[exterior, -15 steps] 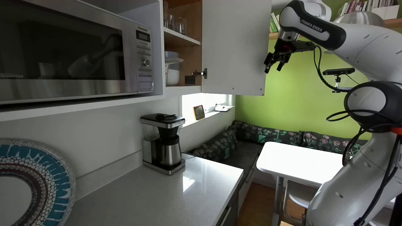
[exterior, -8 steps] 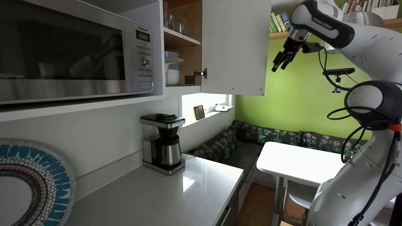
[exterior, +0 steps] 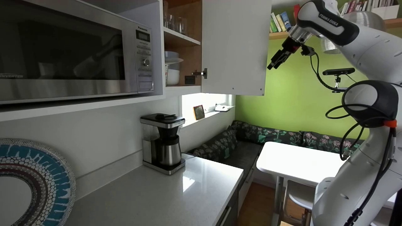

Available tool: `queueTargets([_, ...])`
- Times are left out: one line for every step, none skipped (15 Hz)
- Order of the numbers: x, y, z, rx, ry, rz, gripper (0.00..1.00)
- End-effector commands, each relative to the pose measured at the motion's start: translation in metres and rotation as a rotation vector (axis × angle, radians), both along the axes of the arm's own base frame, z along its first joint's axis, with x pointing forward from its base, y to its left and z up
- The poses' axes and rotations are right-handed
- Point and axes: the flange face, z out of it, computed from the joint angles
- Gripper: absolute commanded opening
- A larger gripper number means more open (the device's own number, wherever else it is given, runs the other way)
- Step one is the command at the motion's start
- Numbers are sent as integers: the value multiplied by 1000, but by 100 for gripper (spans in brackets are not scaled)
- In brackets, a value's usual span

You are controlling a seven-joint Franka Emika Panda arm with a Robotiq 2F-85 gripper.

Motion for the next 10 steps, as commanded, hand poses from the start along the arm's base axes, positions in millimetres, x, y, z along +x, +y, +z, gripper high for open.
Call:
queueTargets([12,-10,2,-14,-49,85,100])
queueTargets([14,-12,2,-15,-63,103,100])
queueTargets([17,-13,2,-18,-82,124,100])
queueTargets([21,-14,3,-21,-97,146,100])
queueTargets([23,-15,3,-26,-111,165,100])
queueTargets([26,-17,2,-28,-123,182,100])
queueTargets([29,-18,2,-23,-134,194,100])
queueTargets([32,-18,1,-18,-149,212,100])
queueTargets([35,-18,1,-7,-162,225,100])
queueTargets([38,-18,0,5,-175,234,100])
